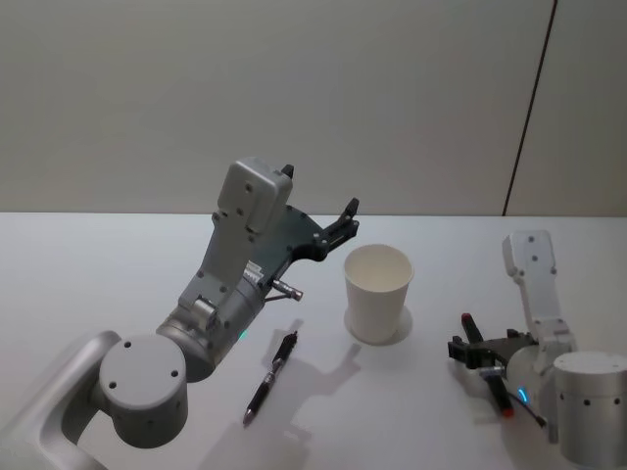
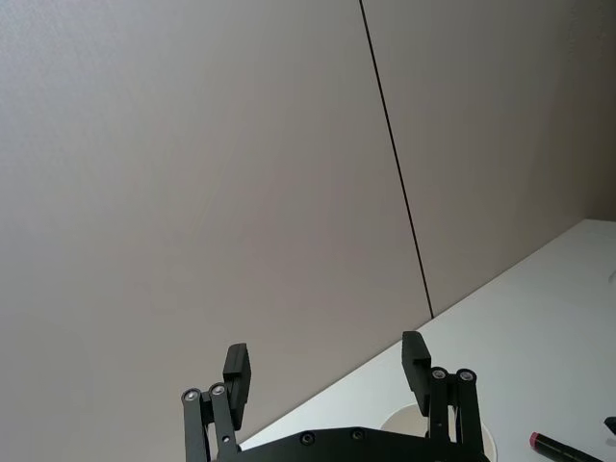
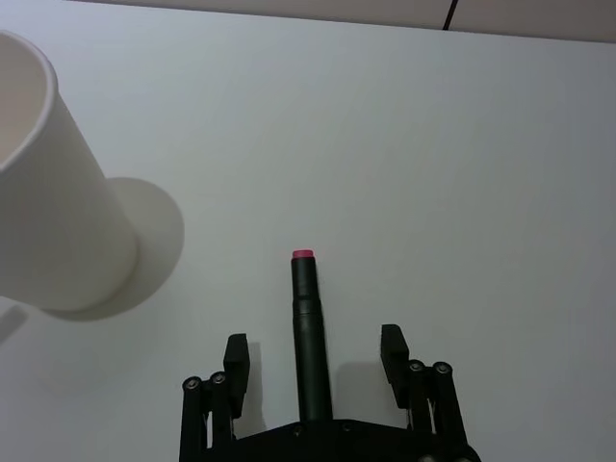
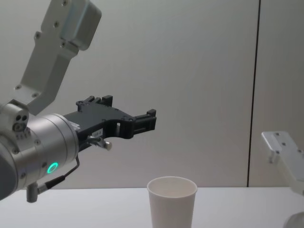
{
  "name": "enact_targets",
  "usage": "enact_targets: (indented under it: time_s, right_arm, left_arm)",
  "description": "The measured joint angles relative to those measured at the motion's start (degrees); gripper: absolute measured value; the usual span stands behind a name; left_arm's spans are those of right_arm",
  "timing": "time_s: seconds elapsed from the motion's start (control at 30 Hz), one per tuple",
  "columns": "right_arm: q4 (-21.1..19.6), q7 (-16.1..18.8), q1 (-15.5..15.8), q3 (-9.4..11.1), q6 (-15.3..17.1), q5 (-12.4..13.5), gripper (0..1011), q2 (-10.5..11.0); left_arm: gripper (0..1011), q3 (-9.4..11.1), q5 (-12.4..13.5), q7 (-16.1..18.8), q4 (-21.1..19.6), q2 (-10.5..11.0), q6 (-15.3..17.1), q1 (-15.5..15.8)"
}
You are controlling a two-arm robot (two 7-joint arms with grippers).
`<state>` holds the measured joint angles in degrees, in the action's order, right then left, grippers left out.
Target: Place the pen into the pen holder.
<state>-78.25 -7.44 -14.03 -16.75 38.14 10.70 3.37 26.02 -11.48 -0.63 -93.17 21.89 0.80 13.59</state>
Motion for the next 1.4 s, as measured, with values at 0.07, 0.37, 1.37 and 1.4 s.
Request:
enact_targets:
  time_s: [0.07,0.37,1.37,1.4]
  right_arm:
    - [0.3,0.1,-0.1,0.0,0.0,-0.2,863,-0.2]
    - [1.4,0.4,-0.6,-0.1,0.3,-0.6,569,-0.7]
    - [2.5,-0.7,-1.3,0.6,0.9,-1.5,177,-1.9]
    - [2.2,-0.7,-1.2,0.6,0.7,-1.6,177,-1.9]
  left_arm:
    - [1004,0.0,0.0,0.0,0.0,0.0,0.0,0.0]
    - [1004,0.0,0.0,0.0,0.0,0.0,0.0,0.0]
    - [1004,0.0,0.0,0.0,0.0,0.0,0.0,0.0]
    - [1004,0.0,0.0,0.0,0.0,0.0,0.0,0.0]
